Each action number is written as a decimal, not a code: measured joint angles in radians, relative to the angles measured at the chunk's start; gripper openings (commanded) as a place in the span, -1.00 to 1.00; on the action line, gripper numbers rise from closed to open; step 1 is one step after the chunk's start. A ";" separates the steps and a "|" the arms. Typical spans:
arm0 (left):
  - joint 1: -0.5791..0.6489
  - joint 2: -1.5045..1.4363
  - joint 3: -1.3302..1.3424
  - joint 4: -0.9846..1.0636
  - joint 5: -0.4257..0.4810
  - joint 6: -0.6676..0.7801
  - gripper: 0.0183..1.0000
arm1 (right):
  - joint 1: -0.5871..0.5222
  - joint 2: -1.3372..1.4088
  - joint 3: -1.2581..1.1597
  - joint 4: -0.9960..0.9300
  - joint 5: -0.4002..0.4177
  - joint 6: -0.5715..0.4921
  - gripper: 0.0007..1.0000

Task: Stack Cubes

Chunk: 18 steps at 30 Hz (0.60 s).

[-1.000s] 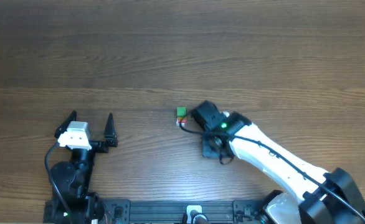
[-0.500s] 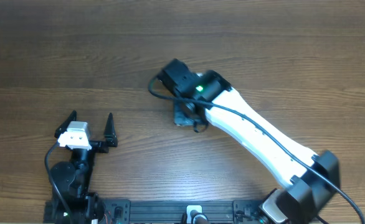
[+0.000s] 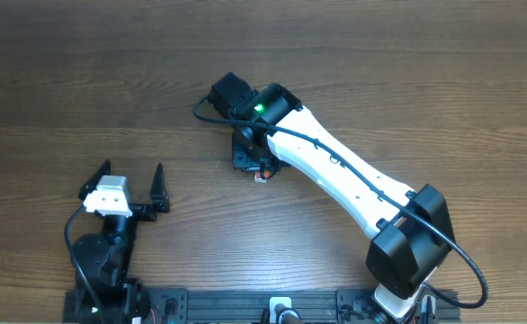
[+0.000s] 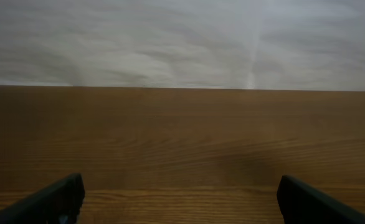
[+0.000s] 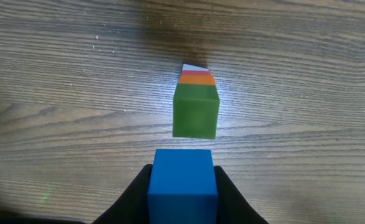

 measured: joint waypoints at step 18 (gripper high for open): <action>0.000 0.000 0.000 0.000 0.000 0.000 1.00 | -0.021 0.027 0.001 0.004 0.016 0.010 -0.76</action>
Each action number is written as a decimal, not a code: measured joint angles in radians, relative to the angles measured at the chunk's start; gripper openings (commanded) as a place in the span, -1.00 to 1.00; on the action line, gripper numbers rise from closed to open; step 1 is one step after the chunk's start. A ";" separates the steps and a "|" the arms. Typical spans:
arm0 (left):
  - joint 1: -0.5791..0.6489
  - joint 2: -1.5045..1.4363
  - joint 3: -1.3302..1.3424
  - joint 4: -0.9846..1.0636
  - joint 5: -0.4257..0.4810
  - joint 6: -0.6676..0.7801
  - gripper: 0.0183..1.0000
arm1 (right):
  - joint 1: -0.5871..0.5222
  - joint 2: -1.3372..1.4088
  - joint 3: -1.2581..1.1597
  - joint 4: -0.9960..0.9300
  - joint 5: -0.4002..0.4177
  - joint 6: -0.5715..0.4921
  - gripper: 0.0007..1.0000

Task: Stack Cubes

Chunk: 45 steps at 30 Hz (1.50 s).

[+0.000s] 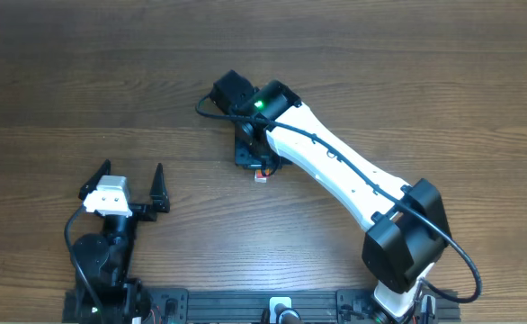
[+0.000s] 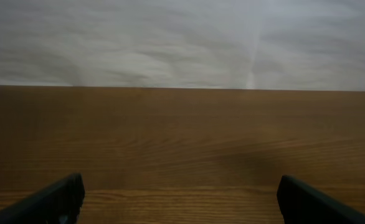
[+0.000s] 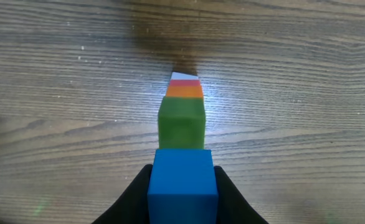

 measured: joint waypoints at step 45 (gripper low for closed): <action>0.000 0.000 0.000 0.000 0.000 0.000 1.00 | -0.001 0.048 0.002 0.037 0.026 -0.001 0.71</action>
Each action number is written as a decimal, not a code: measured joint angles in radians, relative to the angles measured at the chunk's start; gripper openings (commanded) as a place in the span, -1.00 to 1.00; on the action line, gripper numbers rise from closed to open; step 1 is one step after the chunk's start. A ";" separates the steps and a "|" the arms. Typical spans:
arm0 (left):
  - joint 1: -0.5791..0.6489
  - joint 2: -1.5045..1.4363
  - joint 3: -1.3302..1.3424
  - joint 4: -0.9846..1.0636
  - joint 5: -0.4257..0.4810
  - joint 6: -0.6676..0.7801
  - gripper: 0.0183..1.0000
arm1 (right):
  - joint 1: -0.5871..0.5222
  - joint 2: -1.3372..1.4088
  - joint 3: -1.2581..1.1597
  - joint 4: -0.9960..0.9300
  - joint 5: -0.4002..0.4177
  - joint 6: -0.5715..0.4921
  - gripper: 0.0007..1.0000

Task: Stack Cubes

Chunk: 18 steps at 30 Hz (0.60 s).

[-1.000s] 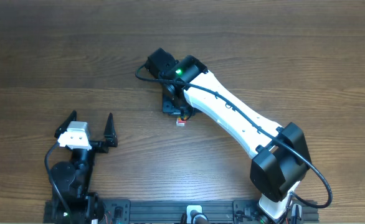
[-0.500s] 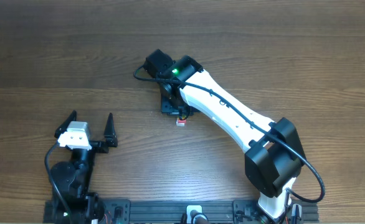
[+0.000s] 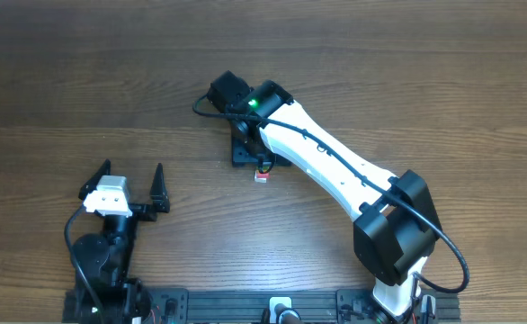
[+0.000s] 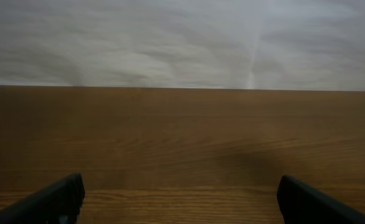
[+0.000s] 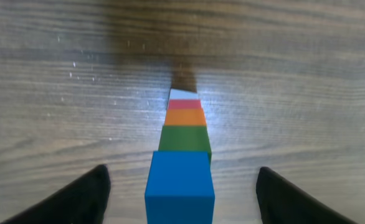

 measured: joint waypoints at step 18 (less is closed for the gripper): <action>0.000 0.000 0.000 0.000 0.000 0.000 1.00 | 0.000 0.003 0.026 -0.005 0.026 -0.051 0.99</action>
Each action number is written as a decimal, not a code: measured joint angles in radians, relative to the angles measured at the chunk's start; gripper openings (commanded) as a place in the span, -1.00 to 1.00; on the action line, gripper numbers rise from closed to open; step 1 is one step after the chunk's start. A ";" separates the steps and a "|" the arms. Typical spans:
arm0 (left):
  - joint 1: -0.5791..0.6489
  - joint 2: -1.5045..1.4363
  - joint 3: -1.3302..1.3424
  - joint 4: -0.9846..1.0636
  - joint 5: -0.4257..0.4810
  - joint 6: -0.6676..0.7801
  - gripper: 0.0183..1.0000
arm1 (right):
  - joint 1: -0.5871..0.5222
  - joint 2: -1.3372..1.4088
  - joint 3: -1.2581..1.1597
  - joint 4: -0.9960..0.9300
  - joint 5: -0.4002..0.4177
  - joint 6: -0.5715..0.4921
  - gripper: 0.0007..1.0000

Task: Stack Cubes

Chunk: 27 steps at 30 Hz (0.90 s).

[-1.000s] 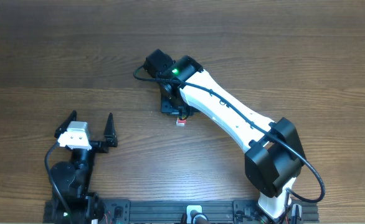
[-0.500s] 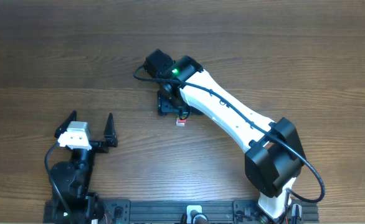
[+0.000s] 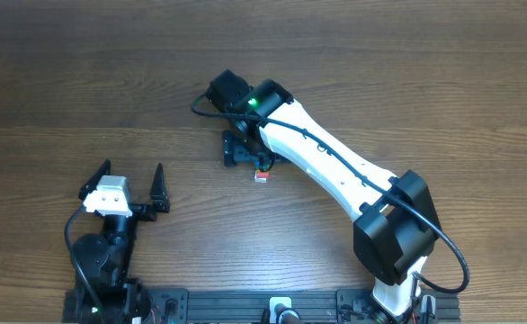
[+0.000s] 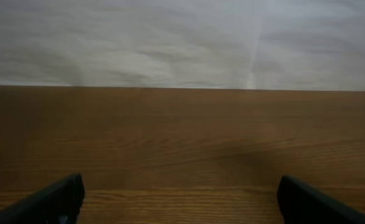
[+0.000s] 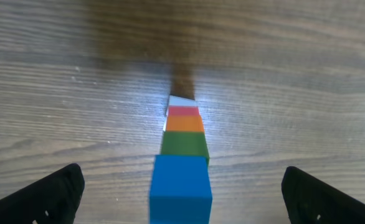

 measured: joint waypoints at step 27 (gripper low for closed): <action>0.000 0.000 0.000 0.000 0.000 0.000 1.00 | -0.151 -0.606 0.311 -0.333 0.420 -0.257 0.98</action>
